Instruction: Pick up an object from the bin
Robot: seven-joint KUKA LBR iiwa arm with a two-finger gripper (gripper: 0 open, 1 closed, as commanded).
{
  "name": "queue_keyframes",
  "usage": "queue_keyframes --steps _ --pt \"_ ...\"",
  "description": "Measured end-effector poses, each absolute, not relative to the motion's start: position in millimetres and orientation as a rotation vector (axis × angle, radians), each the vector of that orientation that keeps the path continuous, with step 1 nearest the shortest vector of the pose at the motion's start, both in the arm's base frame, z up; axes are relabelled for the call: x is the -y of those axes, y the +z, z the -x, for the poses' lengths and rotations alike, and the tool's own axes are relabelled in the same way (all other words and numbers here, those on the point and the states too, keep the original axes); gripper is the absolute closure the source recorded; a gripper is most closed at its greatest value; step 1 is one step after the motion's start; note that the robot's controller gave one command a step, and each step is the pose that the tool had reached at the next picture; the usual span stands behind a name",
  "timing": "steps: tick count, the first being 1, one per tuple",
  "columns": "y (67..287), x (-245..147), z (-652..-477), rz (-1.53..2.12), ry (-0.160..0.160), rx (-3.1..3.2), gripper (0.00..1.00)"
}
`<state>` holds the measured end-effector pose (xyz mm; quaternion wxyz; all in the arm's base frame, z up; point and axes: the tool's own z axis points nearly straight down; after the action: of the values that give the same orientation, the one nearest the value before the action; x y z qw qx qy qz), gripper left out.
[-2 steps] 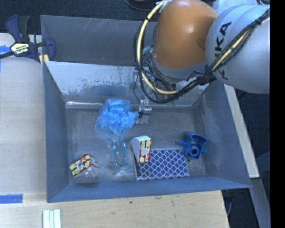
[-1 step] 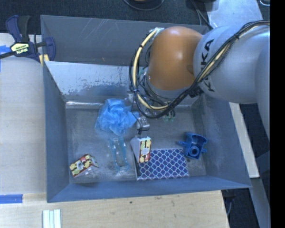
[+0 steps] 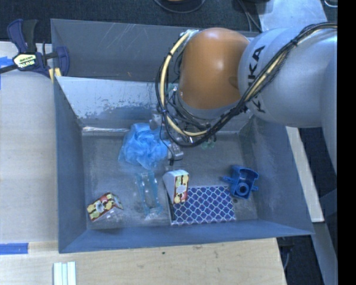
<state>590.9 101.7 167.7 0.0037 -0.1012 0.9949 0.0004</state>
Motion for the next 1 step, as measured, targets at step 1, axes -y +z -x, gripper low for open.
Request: queue_keyframes --steps 1 --pt "67.8 -91.6 -600.0 0.297 0.002 -3.124 0.00"
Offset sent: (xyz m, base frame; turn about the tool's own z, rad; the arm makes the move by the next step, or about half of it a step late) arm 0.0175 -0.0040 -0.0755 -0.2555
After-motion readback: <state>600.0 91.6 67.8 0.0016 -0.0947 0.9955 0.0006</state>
